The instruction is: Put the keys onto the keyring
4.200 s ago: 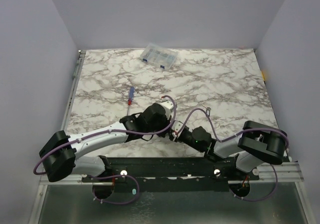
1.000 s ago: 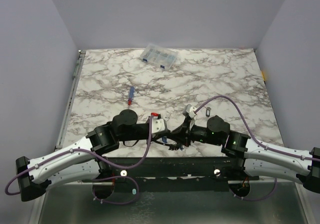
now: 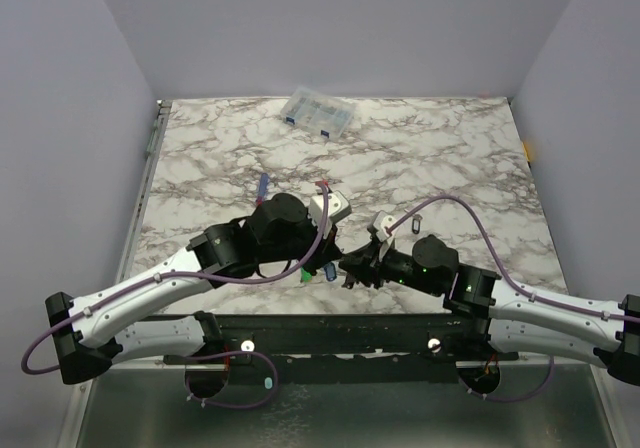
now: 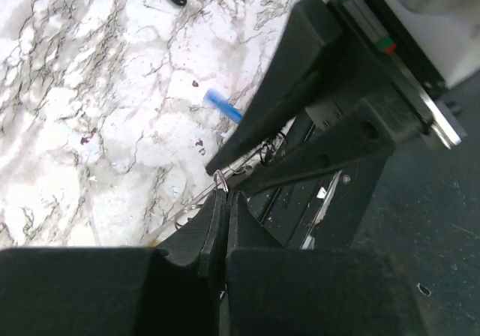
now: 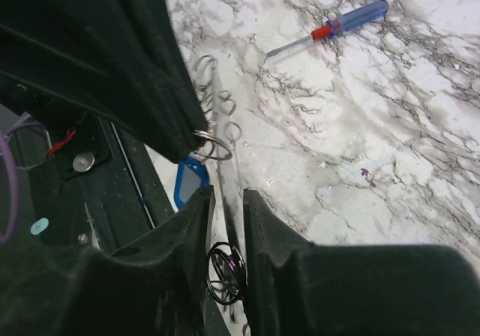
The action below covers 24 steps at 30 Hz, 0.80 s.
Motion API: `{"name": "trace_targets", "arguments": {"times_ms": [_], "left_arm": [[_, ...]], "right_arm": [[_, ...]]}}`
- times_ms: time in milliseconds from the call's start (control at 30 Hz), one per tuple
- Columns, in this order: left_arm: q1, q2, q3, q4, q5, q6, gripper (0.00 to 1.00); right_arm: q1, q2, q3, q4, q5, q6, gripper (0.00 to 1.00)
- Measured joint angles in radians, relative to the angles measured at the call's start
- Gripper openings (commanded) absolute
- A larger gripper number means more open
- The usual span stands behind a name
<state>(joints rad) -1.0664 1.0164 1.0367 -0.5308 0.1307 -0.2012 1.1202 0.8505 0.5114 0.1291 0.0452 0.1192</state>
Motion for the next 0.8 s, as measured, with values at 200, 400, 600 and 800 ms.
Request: {"name": "trace_targets", "arguments": {"times_ms": [200, 400, 600, 800], "left_arm": [[0.004, 0.032, 0.025, -0.038, -0.008, -0.045, 0.00], [0.004, 0.078, 0.085, -0.098, -0.009, -0.087, 0.00], [0.009, 0.134, 0.149, -0.171, -0.009, -0.169, 0.00], [0.040, 0.167, 0.202, -0.254, 0.002, -0.254, 0.00]], "right_arm": [[0.010, 0.000, 0.000, -0.005, 0.000, -0.007, 0.05], [0.010, 0.000, 0.000, -0.005, 0.000, -0.023, 0.12], [0.010, 0.010, 0.008, -0.023, 0.002, -0.044, 0.47], [0.010, 0.013, 0.011, -0.034, -0.011, -0.052, 0.57]]}}
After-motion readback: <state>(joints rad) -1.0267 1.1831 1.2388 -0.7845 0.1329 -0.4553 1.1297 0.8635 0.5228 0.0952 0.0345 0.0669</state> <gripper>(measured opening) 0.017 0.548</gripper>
